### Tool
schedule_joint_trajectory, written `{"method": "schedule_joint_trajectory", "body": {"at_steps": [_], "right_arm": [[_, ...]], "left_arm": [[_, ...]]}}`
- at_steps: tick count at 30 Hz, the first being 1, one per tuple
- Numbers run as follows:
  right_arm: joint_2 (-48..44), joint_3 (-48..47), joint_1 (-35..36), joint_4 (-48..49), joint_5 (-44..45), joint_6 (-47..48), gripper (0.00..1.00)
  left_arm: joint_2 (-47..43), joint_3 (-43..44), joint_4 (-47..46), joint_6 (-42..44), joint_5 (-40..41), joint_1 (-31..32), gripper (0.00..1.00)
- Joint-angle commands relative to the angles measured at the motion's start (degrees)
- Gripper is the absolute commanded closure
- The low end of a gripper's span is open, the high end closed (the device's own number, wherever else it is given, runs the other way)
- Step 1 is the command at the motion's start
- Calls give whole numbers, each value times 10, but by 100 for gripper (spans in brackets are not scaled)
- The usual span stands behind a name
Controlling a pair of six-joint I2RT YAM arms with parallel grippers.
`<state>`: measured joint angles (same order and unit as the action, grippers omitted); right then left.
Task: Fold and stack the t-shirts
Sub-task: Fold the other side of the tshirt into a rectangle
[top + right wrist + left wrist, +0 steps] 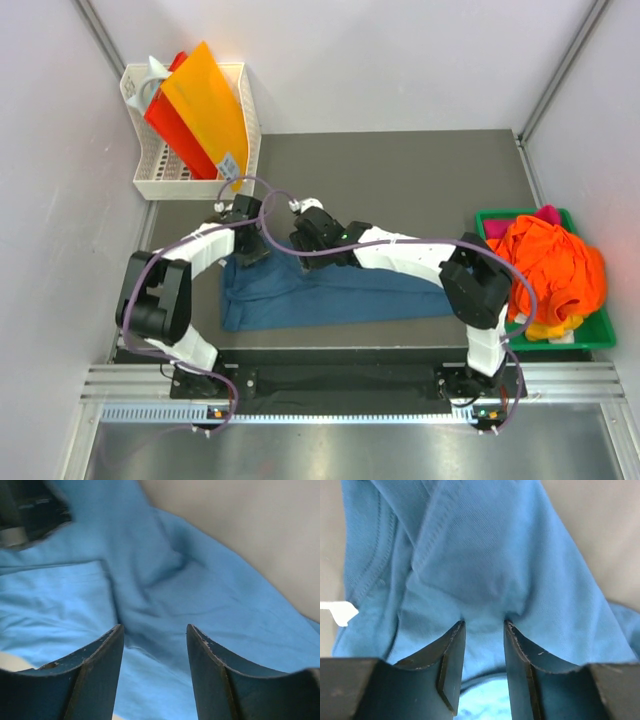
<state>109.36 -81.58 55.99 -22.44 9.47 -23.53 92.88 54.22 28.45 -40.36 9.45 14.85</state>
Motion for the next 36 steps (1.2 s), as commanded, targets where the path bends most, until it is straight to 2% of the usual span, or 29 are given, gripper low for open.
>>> {"method": "schedule_joint_trajectory", "body": {"at_steps": [1,10,19,29,36], "right_arm": [[-55,18,-45,14,40,-27,49],[-47,58,-106,6,48,-27,53],[-42,85,-113,12,48,-35,54],[-53,80,-116,8,46,-35,52],[-60,80,-119,5,47,-33,52]], "left_arm": [[-74,-3,-40,-1,-36,0,58],[-108,16,-26,13,-41,31,57],[-94,24,5,5,-15,113,57],[-55,8,13,3,13,115,55],[-21,12,21,5,2,115,56]]}}
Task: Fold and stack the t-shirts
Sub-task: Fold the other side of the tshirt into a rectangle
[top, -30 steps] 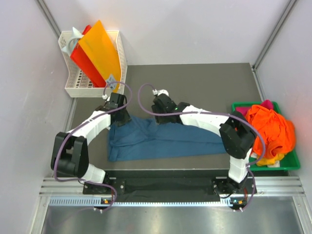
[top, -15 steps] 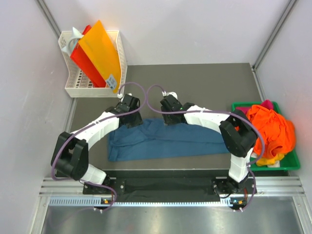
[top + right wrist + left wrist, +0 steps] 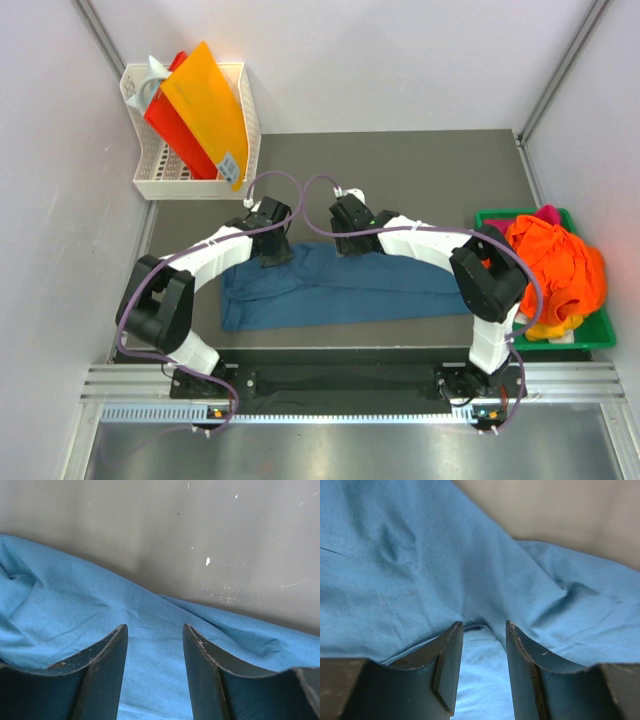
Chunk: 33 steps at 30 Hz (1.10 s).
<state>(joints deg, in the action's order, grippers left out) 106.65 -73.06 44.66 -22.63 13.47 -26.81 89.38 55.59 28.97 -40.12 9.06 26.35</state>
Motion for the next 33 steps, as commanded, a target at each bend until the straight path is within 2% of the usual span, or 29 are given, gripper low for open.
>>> {"method": "schedule_joint_trajectory", "body": {"at_steps": [1,5,8,12,13,24,33], "right_arm": [[-34,-4,-6,6,8,-1,52],[-34,-2,-9,6,7,0,52],[-35,-1,-12,7,8,1,52],[-35,3,-12,7,7,-3,53],[-35,4,-12,9,7,-3,53],[-37,14,-12,17,9,-10,53],[-29,17,-12,23,3,-12,53]], "left_arm": [[19,-3,16,2,7,0,56],[25,-10,15,2,5,1,58],[20,-15,14,0,4,1,63],[11,-19,15,0,5,1,95],[7,-19,19,-1,3,1,100],[-79,-9,78,-16,32,34,100],[-139,-35,129,-44,41,71,100]]}}
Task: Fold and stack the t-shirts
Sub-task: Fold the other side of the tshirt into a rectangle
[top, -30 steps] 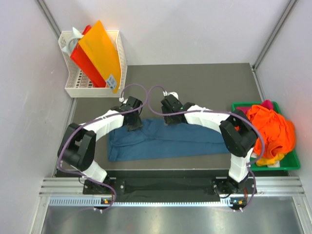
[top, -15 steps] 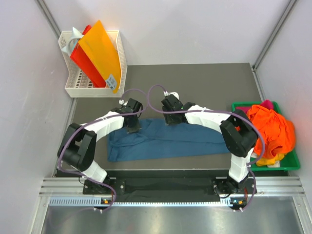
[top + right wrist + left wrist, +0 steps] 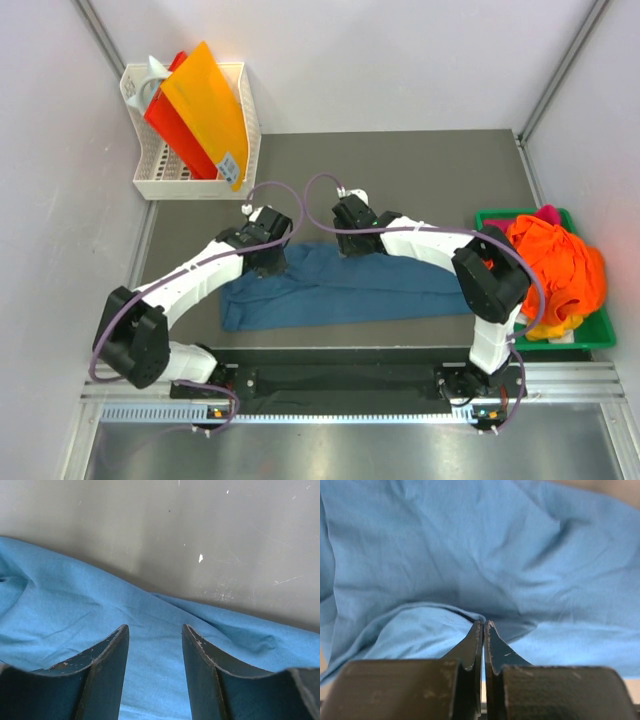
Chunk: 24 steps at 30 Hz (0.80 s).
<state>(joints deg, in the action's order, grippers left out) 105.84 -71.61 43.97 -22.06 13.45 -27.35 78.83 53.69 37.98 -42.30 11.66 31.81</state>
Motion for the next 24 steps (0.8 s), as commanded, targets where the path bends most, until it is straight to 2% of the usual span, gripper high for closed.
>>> {"method": "schedule_joint_trajectory", "body": {"at_steps": [1,6,14,20,24], "right_arm": [[-21,2,-5,18,3,-7,53],[-21,2,-5,18,5,-5,53],[-19,6,-5,22,-2,-9,53],[-24,6,-3,22,-6,-12,53],[-31,9,-4,23,-6,-11,53]], "left_arm": [[-37,-17,46,-27,16,22,100],[-56,-16,99,-65,20,56,100],[-57,-21,177,-102,-14,74,100],[-24,-48,172,-91,-51,78,100],[22,-82,124,-74,-92,87,100]]}}
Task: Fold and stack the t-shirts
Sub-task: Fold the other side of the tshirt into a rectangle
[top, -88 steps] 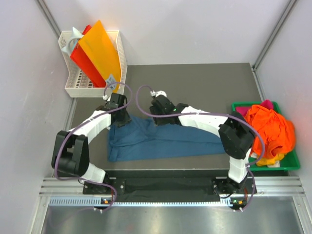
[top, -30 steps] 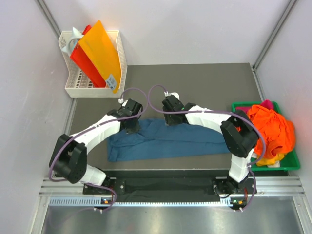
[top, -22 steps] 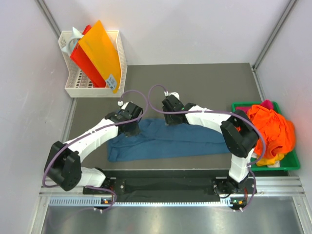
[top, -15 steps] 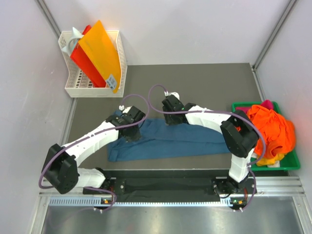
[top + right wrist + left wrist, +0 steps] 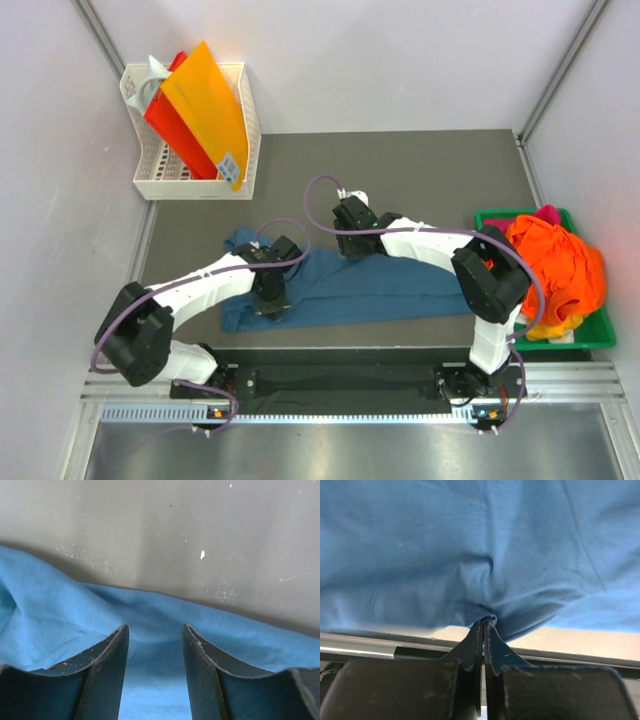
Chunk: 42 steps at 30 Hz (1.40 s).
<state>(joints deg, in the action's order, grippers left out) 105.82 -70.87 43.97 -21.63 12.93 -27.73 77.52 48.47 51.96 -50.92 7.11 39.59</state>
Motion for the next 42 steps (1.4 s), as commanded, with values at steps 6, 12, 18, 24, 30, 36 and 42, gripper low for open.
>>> {"method": "schedule_joint_trajectory", "body": {"at_steps": [6,12,18,24,30,36,42], "right_arm": [[-35,2,-4,18,-3,-7,53],[-41,6,-4,15,2,1,52],[-48,2,-3,12,10,9,52],[-47,3,-4,11,11,8,51],[-54,13,-5,8,23,4,51],[-88,56,-43,8,33,-8,51],[-123,86,-86,0,47,-3,51]], "left_arm": [[118,-33,-75,29,-55,29,96],[104,32,-79,43,-17,61,74],[-1,101,-64,49,67,62,48],[-63,120,-71,52,168,58,44],[39,117,-11,15,225,56,58],[72,60,-84,6,232,36,60],[105,29,-128,22,193,-31,61]]}}
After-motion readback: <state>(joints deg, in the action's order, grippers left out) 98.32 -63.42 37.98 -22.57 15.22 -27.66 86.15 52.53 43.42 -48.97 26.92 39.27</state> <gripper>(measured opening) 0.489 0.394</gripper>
